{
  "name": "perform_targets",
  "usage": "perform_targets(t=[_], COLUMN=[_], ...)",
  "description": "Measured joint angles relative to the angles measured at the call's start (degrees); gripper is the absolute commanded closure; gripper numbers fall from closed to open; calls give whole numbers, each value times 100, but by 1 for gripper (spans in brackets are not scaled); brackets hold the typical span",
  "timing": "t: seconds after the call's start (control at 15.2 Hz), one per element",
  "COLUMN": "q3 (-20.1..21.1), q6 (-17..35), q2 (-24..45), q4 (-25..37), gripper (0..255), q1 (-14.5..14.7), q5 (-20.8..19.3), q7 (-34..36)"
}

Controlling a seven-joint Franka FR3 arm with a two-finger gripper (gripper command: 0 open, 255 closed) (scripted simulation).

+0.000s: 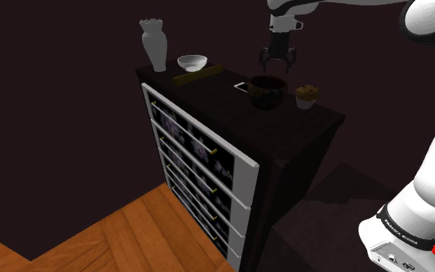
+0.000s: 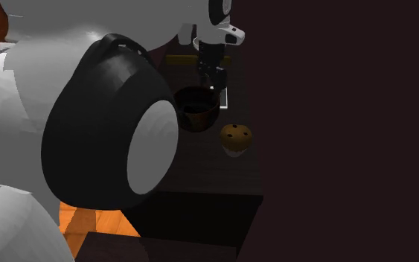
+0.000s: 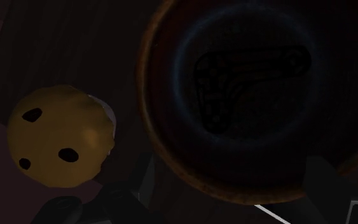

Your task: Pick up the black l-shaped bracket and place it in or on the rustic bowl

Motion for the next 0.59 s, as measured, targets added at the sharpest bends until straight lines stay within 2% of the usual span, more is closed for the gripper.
perform_targets(t=[0.2,0.59], q3=[-2,-5], q6=[-456,-545], q2=[69,89], q4=[532,631], gripper=[0,0], q1=[-7,-14], q5=[1,2], q7=[3,-5])
